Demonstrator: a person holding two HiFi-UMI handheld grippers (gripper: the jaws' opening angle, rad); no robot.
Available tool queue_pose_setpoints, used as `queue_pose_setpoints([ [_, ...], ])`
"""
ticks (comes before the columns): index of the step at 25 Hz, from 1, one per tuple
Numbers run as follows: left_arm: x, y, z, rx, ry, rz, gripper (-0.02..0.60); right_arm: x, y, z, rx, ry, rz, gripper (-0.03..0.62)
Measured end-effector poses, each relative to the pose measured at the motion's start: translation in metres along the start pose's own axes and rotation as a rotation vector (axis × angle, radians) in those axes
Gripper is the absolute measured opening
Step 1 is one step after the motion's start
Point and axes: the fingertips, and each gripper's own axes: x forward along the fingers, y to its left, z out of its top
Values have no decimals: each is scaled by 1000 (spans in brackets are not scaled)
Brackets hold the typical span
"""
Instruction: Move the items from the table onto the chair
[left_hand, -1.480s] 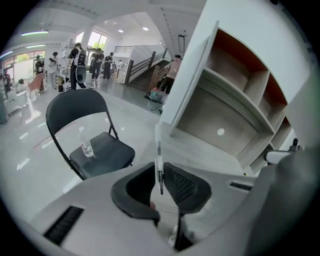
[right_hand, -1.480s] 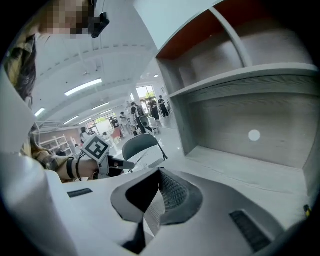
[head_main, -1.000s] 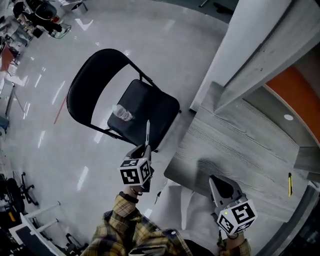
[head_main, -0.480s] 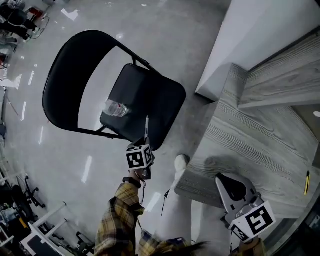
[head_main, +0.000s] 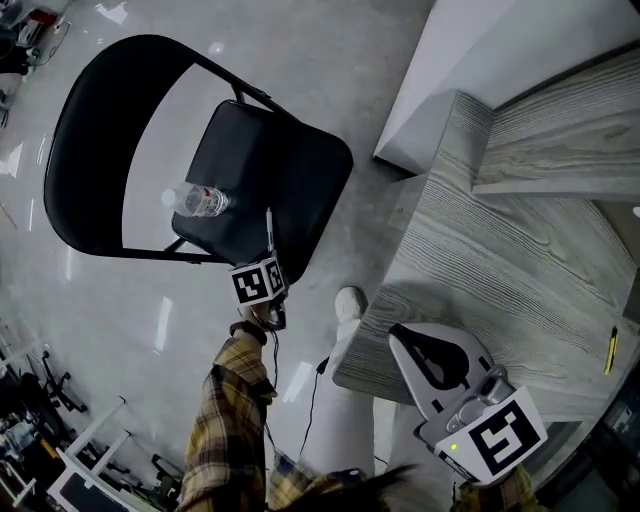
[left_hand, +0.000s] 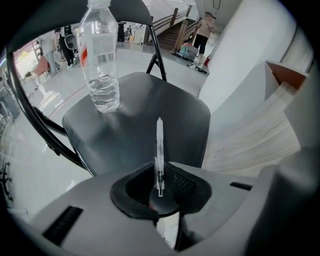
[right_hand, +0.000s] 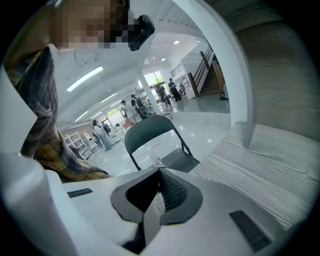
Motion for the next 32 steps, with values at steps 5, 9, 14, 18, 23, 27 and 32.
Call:
queue_pose_setpoints([
  [5, -6, 5, -3, -10, -3, 22, 61, -2, 9, -5, 8, 4, 15, 17],
  [9, -23, 3, -3, -11, -19, 21, 63, -13, 16, -7, 16, -2, 26, 17],
  [14, -58, -10, 4, -73, -79, -18, 63, -29, 18, -1, 16, -17, 14, 17],
  [18, -120, -42, 2, -103, -160, -62, 63, -68, 28, 8, 16, -34, -2, 17],
  [23, -208, -107, 33, -9, -309, -134, 60, -122, 23, 25, -10, -91, -25, 17],
  [27, -295, -178, 58, 109, -441, -192, 32, -184, 22, 38, -30, -150, -64, 17],
  [32, -390, -284, 67, 192, -566, -304, 6, -275, 8, 46, -33, -220, -142, 17],
])
